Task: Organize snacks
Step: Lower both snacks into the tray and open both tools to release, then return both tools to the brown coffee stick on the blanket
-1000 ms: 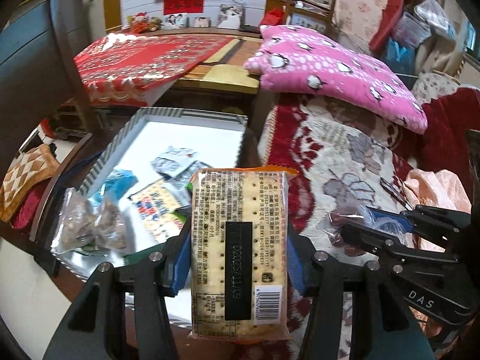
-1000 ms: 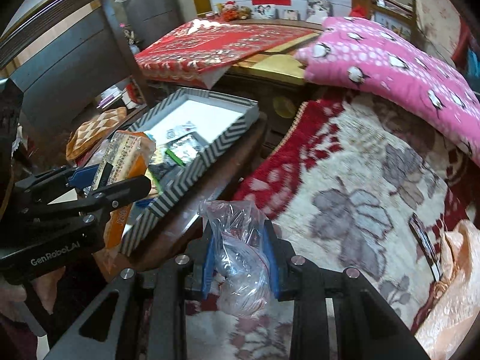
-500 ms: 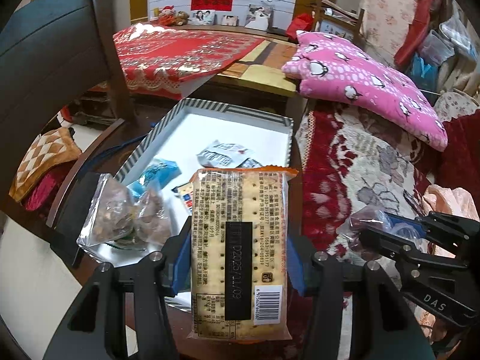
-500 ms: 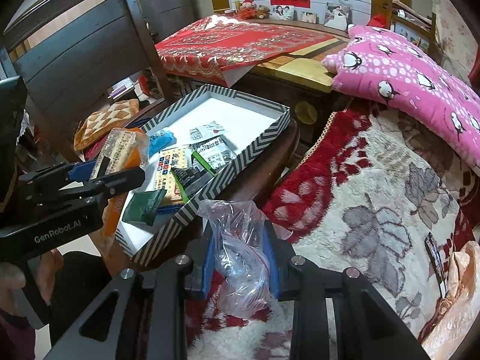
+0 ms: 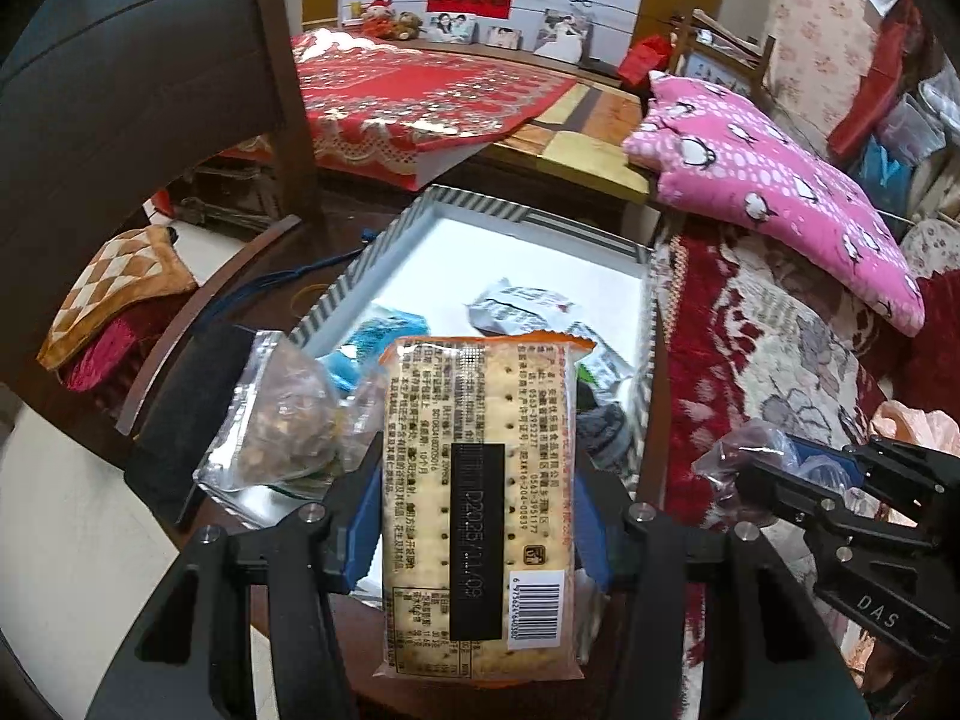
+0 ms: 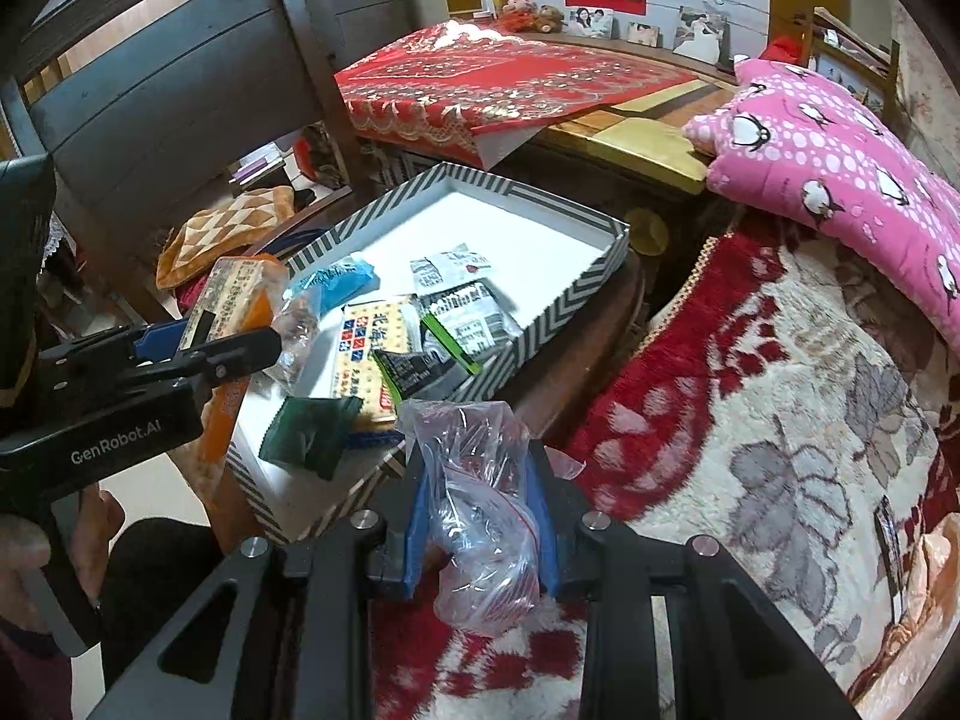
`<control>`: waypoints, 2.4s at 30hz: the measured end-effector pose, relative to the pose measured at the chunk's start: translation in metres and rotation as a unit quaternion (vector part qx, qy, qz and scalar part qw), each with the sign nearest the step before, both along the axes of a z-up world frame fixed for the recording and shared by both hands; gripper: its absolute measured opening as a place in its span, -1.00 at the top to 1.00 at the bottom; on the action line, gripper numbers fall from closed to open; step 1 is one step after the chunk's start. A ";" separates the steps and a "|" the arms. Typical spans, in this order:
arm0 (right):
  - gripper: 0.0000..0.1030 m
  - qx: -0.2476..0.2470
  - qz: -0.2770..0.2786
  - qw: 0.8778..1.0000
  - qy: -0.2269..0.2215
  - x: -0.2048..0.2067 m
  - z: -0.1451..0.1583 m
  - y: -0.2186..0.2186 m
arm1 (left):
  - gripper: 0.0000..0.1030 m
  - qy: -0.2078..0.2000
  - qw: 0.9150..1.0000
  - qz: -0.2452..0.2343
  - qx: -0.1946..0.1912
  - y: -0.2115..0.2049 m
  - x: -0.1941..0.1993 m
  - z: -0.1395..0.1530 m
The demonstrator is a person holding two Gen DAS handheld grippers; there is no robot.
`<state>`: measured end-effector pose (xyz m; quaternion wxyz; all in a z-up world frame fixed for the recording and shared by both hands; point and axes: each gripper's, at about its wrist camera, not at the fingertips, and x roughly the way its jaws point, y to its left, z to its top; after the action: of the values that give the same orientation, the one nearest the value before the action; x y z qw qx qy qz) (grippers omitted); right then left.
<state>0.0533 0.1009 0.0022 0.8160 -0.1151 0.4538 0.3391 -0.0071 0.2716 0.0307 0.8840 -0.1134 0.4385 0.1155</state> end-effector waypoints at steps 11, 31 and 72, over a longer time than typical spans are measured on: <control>0.40 0.009 0.022 1.000 -0.005 0.010 -0.002 0.040 | -0.03 0.011 0.999 0.031 -0.002 0.024 -0.003 -0.008; 0.36 0.059 0.041 0.997 0.020 0.031 -0.031 0.111 | -0.03 0.049 0.997 0.057 0.006 0.039 0.015 -0.040; -0.59 0.045 -0.266 0.963 0.015 0.107 -0.040 -0.279 | -0.66 0.006 0.999 -0.041 0.030 -0.083 0.058 0.010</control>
<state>0.1600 -0.1782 -0.0377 0.8740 0.0517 0.4649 0.1318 0.0513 0.1889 0.0403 0.8885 -0.0676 0.4442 0.0930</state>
